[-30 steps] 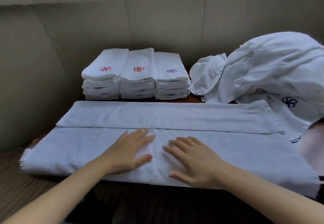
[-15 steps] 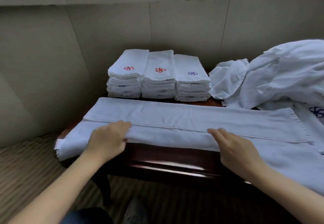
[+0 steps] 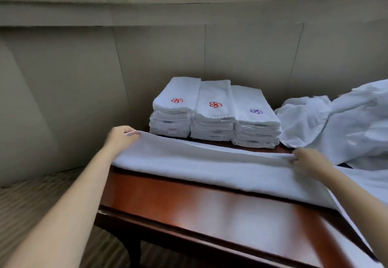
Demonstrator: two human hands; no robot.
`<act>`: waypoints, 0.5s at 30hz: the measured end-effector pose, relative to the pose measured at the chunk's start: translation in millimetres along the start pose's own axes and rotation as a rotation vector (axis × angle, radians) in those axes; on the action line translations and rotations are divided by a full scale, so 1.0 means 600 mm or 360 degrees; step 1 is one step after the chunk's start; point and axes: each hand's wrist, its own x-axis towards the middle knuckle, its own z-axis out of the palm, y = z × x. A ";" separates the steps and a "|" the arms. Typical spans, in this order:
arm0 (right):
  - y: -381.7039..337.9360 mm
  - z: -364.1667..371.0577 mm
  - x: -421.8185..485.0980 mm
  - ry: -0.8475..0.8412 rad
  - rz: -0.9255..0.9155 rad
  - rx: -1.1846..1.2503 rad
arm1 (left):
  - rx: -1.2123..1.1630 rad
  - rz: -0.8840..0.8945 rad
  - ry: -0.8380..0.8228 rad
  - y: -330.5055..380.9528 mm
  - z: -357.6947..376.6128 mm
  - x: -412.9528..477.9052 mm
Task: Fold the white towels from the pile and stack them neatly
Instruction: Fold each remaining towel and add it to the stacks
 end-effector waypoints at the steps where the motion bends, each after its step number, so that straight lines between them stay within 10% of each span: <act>1: 0.005 0.006 0.009 -0.0001 0.0016 0.0010 | 0.0057 -0.0007 -0.0004 -0.001 0.012 0.018; 15: -0.007 0.028 0.050 -0.0019 0.0268 0.0024 | 0.1364 -0.0318 0.0091 0.018 0.127 0.077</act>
